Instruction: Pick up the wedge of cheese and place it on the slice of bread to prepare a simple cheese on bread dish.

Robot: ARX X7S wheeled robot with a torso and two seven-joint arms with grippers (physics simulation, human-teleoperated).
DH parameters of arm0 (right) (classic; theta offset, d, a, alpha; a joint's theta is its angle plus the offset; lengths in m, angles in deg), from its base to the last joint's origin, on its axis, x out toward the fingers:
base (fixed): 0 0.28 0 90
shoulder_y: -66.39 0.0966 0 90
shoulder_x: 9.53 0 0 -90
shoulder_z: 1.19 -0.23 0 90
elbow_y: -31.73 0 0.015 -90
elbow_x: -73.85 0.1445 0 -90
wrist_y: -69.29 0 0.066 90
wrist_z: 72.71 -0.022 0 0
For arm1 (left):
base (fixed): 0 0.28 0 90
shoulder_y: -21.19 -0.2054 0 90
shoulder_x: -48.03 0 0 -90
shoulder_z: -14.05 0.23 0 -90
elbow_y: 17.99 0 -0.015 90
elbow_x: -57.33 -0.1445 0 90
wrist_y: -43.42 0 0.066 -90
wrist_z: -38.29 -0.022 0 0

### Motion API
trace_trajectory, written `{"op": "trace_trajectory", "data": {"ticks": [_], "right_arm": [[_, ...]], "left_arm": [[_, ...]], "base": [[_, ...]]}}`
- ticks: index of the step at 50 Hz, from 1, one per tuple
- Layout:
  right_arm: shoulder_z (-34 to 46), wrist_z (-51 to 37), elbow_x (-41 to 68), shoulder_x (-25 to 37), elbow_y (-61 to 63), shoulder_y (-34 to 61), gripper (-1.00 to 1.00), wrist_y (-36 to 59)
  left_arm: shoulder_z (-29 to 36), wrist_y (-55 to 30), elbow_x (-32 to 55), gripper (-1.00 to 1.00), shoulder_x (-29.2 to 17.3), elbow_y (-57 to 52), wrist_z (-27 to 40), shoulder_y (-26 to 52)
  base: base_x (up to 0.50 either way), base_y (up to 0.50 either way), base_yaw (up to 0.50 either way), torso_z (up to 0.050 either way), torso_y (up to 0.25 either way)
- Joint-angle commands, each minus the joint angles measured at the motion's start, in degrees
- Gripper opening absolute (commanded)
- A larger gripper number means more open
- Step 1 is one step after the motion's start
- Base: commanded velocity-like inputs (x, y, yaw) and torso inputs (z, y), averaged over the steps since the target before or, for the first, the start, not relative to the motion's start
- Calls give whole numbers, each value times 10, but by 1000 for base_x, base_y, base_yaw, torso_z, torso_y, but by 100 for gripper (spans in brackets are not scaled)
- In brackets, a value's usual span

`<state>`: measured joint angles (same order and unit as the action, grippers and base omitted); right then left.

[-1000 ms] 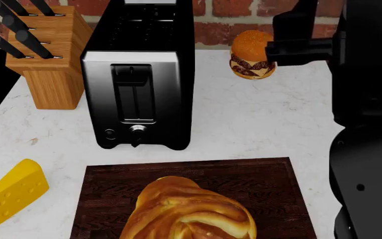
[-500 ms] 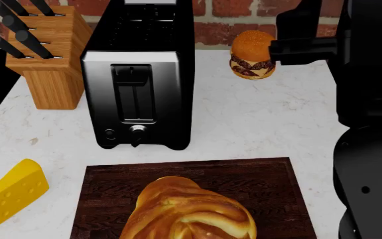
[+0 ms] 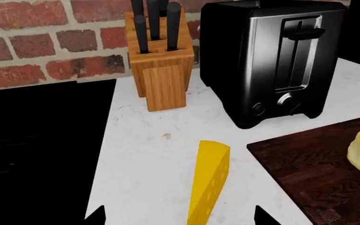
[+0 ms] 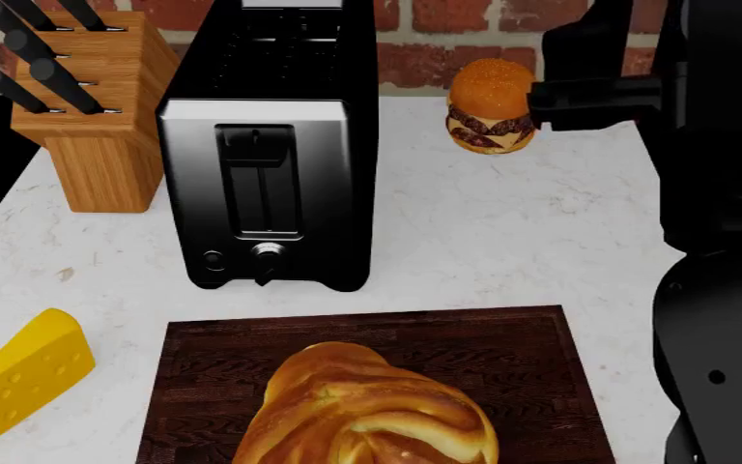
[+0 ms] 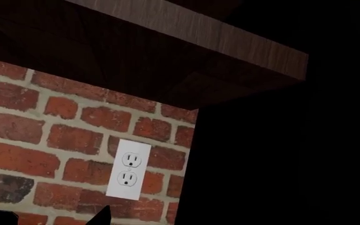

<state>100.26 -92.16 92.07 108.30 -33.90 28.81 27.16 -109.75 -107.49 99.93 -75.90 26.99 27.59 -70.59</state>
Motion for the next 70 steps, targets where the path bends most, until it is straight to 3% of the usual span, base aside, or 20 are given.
{"op": "trace_trajectory", "data": {"ticks": [1,22,32,54,70], "right_arm": [[-1,-3,1,2,5,-4,100,4],[-6,-5,5,10,16,-12,100,8],[-6,-7,6,10,18,-12,100,11],[-12,-11,13,17,34,-16,100,25],[-9,-10,12,18,29,-11,100,22]], "left_arm": [[20,28,-23,100,4,20,-5,-11],[85,131,-96,100,32,95,-27,-32],[101,126,-101,100,38,97,-15,-27],[200,147,-153,100,48,179,9,70],[222,190,-171,100,59,221,-1,66]], "base": [[0,0,0,0,0],[0,0,0,0,0],[0,0,0,0,0],[0,0,0,0,0],[0,0,0,0,0]]}}
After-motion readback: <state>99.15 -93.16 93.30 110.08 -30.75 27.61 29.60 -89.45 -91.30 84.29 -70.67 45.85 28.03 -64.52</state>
